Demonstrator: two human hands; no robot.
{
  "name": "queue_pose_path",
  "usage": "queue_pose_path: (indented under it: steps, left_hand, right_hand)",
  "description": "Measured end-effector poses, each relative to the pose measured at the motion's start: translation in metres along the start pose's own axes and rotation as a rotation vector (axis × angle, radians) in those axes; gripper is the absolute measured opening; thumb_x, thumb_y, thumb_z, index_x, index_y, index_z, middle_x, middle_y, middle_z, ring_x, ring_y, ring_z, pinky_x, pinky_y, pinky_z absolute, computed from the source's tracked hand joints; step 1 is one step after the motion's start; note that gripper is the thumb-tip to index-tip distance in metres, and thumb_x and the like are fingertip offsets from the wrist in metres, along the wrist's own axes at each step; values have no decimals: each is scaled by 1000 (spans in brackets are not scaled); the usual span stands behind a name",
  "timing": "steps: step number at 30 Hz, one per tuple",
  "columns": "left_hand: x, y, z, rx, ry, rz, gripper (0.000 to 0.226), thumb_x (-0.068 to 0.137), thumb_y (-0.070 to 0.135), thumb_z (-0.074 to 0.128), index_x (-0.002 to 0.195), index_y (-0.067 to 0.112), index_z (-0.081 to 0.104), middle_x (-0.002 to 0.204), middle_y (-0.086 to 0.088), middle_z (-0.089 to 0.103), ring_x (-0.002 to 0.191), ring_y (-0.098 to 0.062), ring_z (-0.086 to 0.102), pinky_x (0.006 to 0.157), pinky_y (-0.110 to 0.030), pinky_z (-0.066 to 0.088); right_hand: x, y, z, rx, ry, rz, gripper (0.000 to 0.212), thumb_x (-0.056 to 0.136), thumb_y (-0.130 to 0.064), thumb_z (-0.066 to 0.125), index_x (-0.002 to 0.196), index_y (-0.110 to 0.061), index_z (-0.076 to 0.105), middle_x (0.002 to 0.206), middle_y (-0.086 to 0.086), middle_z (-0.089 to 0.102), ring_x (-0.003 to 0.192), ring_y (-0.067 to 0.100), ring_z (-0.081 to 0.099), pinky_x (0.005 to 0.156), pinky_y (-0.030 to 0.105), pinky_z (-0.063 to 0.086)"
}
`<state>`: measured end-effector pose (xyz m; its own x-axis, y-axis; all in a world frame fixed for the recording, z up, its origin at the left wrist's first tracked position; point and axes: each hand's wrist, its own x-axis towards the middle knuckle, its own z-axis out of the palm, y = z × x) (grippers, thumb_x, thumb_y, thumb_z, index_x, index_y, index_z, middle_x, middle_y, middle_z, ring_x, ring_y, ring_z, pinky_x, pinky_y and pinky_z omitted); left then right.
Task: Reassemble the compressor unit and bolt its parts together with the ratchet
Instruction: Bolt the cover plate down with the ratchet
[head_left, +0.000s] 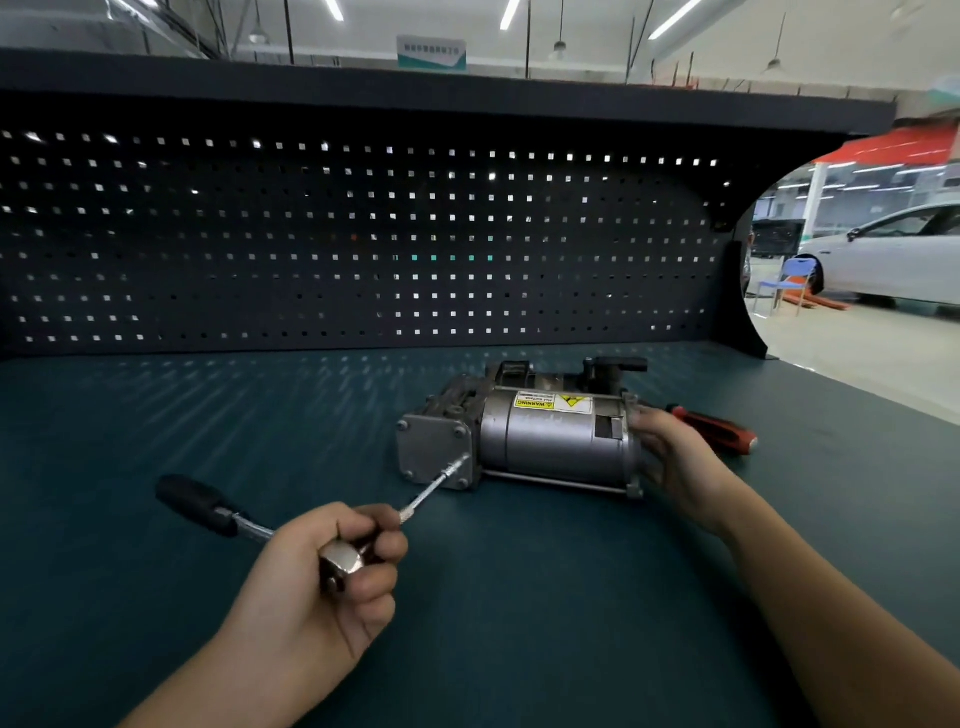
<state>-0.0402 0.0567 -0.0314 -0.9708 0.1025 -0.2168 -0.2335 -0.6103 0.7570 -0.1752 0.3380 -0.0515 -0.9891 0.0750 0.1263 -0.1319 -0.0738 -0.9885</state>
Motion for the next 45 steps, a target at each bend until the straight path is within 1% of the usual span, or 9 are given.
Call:
queue_pose_path:
  steps: [4,7,11,17,27,33,37,40,45]
  left_hand:
    - [-3,-1,0,26,-79,-32,26,67,10,39,47,5,56,48,-5,40,23,-8,25,28,-11,25]
    - [-2,-4,1,84,-91,-27,27,66,10,39,46,5,57,48,-5,40,23,-9,25,28,-13,25]
    - [0,-5,-1,187,-63,-6,22,63,10,43,49,6,60,49,-6,43,26,-11,28,29,-16,27]
    - [4,-7,-3,263,-21,-14,21,59,9,44,48,6,61,49,-6,46,27,-11,30,30,-14,28]
    - [6,10,-8,141,36,161,17,60,10,44,54,6,59,49,-4,45,29,-9,31,28,-17,29]
    - [5,17,-11,199,88,303,19,70,6,42,60,6,59,50,-3,47,32,-9,35,32,-15,33]
    - [3,22,-8,291,76,453,42,78,1,37,49,14,65,50,-4,51,33,-12,38,36,-14,34]
    - [-5,22,-9,383,100,569,38,81,-4,39,61,13,68,51,-4,56,35,-13,42,37,-14,34]
    - [-19,18,-19,505,171,595,38,85,-7,40,96,20,65,52,-4,62,36,-12,44,37,-15,37]
  right_hand:
    - [-1,0,-11,-79,-188,8,65,71,-13,67,129,-31,44,111,-21,57,104,2,55,93,26,39]
    - [-1,1,-12,-87,-207,-8,93,62,-18,74,142,-36,31,117,-21,42,89,-12,57,85,18,42]
    - [-7,-1,-8,-58,-198,-35,85,54,-26,77,129,-44,40,115,-15,43,95,-4,53,89,23,42]
    - [-11,-8,-13,-476,-87,-192,81,55,-43,77,128,-39,41,127,-9,48,121,10,43,97,27,36]
    - [-52,-34,-19,-872,-144,-258,101,43,-56,78,133,-26,44,106,-13,56,100,-5,53,87,20,39]
    - [-98,-41,18,-1358,44,-392,97,53,-70,69,132,-19,45,111,-2,61,97,16,59,80,28,47]
    - [-118,-40,60,-1546,136,-418,74,59,-79,57,99,-18,46,102,1,61,92,20,61,62,29,37]
    - [-120,-37,97,-1543,159,-423,66,66,-73,59,85,-15,34,100,4,60,92,22,60,60,28,29]
    - [-116,-30,140,-1426,28,-486,65,81,-56,59,116,-5,42,113,9,54,102,24,57,66,24,31]
